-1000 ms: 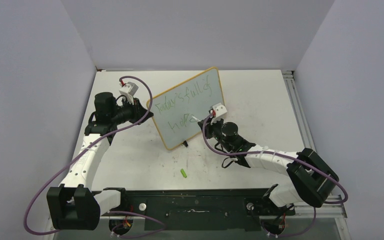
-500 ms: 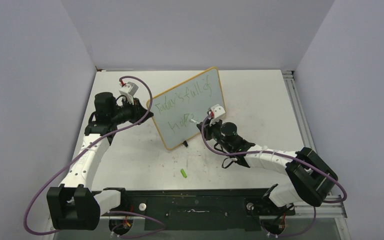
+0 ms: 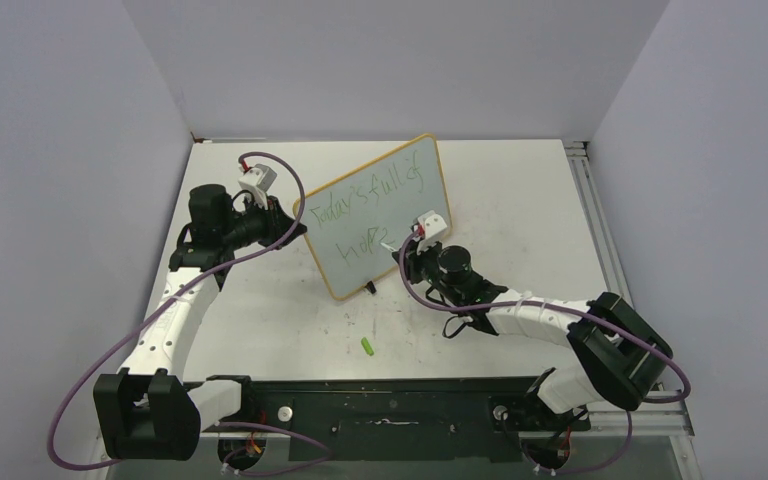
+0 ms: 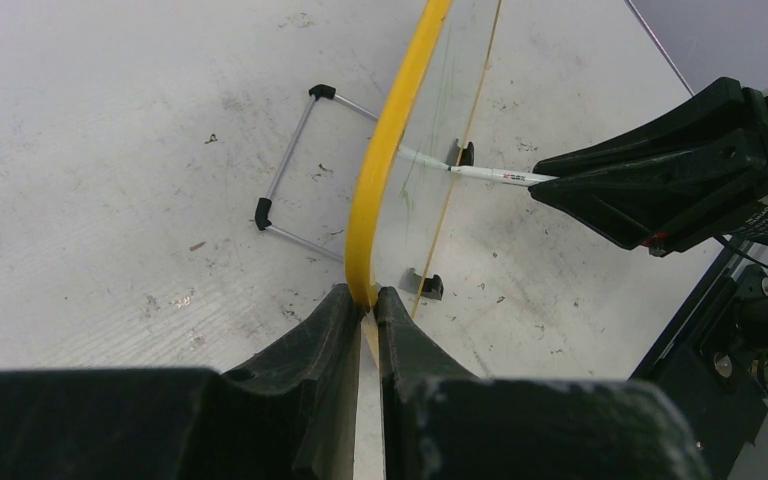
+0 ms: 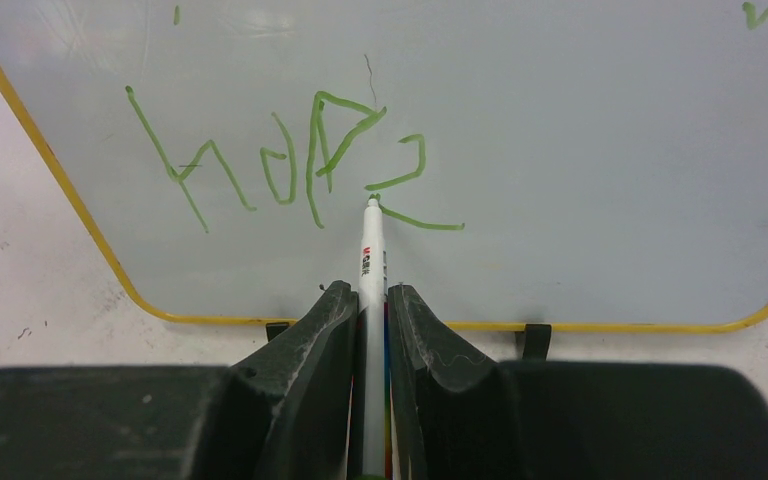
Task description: Write a sentence on the whiteboard
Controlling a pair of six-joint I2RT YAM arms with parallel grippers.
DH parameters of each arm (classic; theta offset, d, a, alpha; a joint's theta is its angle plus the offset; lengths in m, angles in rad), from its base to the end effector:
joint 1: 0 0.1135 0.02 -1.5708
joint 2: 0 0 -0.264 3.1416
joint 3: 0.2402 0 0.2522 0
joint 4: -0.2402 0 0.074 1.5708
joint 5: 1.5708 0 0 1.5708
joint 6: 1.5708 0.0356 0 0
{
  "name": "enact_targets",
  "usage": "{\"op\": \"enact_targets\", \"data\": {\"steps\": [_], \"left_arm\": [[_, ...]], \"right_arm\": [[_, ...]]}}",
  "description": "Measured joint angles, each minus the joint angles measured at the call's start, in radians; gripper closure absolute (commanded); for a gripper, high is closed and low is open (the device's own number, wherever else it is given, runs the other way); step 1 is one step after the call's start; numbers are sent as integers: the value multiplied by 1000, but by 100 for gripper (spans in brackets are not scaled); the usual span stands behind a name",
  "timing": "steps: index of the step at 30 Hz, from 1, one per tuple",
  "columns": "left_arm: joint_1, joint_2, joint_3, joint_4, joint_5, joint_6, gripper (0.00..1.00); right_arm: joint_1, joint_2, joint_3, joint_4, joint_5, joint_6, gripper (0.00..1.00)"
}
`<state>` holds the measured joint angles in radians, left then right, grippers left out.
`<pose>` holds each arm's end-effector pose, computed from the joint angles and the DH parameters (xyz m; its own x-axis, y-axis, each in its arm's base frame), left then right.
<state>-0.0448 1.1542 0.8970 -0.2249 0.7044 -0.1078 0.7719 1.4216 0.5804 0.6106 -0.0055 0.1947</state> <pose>0.2536 -0.0344 0.3037 -0.5258 -0.0585 -0.8486 0.5540 0.7335 -0.3938 0.2116 0.2062 0.2069 -0.2964 -0.0185 -0.9549 -0.6564 0.7302 0.1896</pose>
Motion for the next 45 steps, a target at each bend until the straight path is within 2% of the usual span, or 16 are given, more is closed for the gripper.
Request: {"op": "enact_targets", "data": {"steps": [45], "left_arm": [[0, 0, 0, 0, -2, 0, 100]], "right_arm": [[5, 3, 50, -11, 76, -18, 95]]}}
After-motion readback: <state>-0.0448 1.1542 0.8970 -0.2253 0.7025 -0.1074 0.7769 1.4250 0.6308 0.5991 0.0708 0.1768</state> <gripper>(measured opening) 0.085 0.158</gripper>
